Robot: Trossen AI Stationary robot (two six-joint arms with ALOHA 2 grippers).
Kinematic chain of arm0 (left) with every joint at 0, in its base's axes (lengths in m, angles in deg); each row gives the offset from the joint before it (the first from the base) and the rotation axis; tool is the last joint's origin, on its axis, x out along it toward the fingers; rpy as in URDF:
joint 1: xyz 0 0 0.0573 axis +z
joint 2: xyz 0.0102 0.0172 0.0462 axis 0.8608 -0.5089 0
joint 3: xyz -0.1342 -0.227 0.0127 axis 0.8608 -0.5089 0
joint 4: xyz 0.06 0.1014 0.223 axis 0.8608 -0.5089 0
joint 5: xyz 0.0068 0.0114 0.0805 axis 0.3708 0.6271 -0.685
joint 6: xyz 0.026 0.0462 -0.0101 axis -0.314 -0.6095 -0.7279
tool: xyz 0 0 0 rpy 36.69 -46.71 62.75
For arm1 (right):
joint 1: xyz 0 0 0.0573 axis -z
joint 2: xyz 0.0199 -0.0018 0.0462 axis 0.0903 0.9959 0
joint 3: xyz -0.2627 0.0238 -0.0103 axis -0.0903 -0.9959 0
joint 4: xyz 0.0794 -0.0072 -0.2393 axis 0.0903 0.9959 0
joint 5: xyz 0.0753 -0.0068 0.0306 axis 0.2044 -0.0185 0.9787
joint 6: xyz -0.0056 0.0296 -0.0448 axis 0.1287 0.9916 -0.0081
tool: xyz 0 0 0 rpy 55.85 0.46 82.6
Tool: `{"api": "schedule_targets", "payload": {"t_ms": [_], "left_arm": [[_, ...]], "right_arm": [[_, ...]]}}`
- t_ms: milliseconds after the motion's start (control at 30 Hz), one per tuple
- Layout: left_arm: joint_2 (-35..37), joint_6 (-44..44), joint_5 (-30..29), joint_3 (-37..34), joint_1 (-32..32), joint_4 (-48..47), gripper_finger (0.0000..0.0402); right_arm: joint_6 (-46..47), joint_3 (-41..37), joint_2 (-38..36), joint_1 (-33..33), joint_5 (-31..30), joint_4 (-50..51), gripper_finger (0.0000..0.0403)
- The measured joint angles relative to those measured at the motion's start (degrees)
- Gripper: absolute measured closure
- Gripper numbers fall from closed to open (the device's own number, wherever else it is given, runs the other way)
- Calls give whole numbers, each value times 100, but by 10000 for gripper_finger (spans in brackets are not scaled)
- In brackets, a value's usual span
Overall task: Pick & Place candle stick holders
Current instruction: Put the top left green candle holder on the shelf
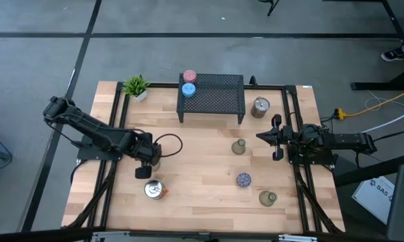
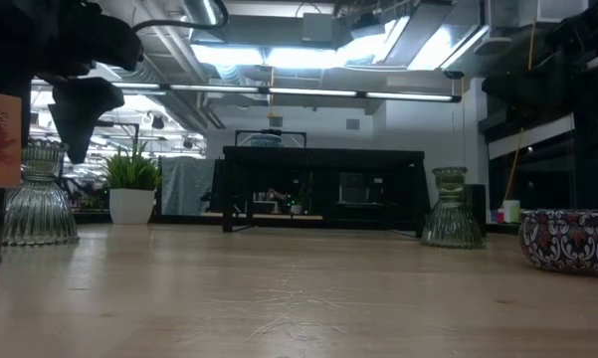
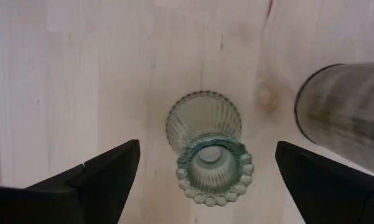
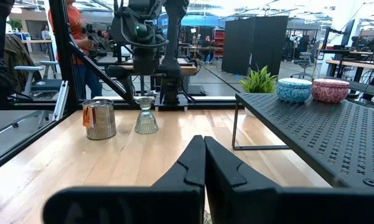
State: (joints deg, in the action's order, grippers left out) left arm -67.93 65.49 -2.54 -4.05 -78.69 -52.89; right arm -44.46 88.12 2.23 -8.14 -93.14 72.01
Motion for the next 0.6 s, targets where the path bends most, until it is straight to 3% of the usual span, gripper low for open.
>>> {"api": "schedule_targets", "payload": {"t_ms": [600], "left_arm": [[0, -4, 92, 0, 107, -4, 137]], "right_arm": [[0, -1, 0, -1, 0, 1, 402]]}}
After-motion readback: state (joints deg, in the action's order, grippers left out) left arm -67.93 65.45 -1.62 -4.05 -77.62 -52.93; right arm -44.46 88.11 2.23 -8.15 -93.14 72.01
